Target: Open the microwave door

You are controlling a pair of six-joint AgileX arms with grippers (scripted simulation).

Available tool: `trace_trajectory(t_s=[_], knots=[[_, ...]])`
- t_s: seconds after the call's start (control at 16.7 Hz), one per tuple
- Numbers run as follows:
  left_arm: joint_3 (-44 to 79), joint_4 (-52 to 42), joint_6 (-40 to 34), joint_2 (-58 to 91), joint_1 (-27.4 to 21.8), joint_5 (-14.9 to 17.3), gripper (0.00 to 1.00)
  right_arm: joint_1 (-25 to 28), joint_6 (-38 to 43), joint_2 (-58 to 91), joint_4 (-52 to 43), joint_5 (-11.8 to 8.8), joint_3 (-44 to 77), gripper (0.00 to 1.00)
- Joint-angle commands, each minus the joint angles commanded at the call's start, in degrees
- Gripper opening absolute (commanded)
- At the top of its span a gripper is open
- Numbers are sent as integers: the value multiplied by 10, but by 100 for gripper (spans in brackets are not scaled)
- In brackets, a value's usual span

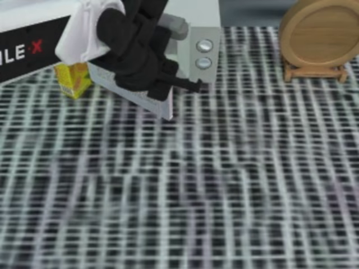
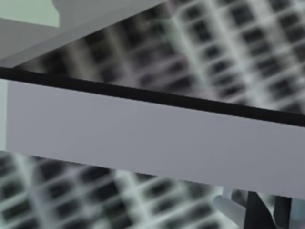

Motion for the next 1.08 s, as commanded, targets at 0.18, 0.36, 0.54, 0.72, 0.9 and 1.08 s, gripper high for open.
trace_trajectory(t_s=[0.18,0.36,0.54,0.72,0.9,1.08], knots=[[0,0,0,0,0,0,0,0,0,0,0,0,0,100],[-6,2,7,-3,0,6,0,0,0,0,0,0,0,100],[-30,8,43,-23,13,23,0,0,0,0,0,0,0,100],[-53,12,77,-41,24,45,0,0,0,0,0,0,0,100],[-55,12,81,-43,25,47,0,0,0,0,0,0,0,100],[-55,12,81,-43,25,47,0,0,0,0,0,0,0,100]])
